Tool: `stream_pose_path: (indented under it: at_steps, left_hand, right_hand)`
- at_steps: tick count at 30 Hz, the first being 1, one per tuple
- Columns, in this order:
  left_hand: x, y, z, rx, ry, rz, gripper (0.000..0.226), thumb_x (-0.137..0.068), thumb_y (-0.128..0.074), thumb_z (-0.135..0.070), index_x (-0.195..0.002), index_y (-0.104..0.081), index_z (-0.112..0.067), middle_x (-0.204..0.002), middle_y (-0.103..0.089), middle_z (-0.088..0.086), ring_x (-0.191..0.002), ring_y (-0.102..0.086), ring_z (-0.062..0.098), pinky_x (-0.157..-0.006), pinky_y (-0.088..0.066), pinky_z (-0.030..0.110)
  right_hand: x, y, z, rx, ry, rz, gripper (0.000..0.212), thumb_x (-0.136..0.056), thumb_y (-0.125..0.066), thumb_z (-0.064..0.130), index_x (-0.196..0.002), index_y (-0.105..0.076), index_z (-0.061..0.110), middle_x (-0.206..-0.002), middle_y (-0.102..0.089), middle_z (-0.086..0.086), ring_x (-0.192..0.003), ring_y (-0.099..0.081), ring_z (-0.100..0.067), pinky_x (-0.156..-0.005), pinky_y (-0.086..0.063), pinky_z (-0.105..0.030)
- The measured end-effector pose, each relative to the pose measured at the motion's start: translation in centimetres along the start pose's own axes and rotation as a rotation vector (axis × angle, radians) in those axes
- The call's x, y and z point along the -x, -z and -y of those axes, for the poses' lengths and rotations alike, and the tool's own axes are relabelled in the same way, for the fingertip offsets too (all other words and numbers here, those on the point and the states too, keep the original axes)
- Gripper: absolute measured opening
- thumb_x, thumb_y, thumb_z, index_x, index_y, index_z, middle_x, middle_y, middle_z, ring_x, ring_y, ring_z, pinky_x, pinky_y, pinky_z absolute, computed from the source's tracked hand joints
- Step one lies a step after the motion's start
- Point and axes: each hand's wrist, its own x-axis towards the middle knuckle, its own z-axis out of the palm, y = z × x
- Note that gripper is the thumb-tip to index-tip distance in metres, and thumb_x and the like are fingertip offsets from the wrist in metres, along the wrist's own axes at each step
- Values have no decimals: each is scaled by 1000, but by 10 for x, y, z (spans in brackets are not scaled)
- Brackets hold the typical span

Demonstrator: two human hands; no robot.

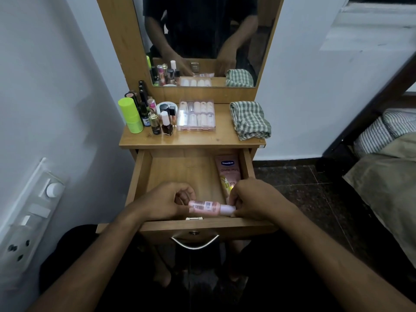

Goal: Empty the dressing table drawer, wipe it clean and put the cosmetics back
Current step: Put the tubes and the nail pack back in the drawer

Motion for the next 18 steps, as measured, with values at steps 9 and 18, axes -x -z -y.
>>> stream_pose_path:
  at_steps: [9,18]
  left_hand:
    - [-7,-6,0,-174,1,56,23,-81,-79,-10,-101,-70,-19,-90,-74,-2,-82,-69,8,-77,-58,29]
    - [-7,-8,5,-156,12,65,16,-82,-81,-13,-95,-74,-19,-87,-73,2,-81,-68,12,-73,-55,23]
  right_hand:
    - [-4,-4,0,-49,-14,81,25,-85,-77,27,-110,-78,22,-104,-75,3,-92,-67,-11,-86,-56,-28]
    - [-7,1,-2,-115,28,107,32,-84,-79,33,-115,-75,26,-107,-73,7,-94,-66,-6,-87,-55,-26]
